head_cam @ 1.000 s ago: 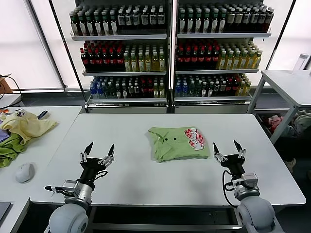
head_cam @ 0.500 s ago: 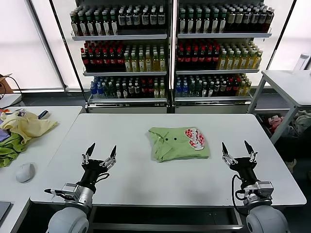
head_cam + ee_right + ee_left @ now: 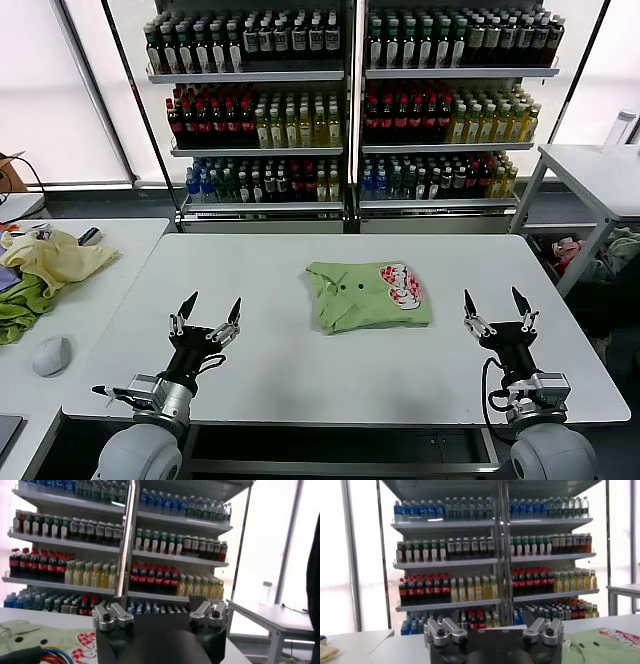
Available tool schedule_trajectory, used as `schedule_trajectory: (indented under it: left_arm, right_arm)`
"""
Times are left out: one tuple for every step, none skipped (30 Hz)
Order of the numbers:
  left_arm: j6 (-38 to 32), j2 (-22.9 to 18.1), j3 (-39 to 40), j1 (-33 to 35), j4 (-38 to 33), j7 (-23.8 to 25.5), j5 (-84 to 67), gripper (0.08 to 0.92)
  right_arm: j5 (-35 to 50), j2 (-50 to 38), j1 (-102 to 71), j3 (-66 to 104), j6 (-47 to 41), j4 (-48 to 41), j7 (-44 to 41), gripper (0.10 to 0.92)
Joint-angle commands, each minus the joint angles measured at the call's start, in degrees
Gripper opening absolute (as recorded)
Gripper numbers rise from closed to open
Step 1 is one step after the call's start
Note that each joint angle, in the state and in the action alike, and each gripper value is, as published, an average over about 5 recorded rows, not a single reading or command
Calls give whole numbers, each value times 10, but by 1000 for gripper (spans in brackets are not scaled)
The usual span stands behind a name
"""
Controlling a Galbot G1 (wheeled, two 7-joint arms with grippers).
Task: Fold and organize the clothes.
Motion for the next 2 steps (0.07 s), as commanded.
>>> schedule_trajectory:
  left_arm:
    - [1,5,0,-7,4,2,-3,823]
    - [1,6,-1,-7,5,2,-4,823]
  right_arm:
    - [-2,1,-1,1,-9,7,6,823]
    - [-2,1,-1,1,-9,7,6,823]
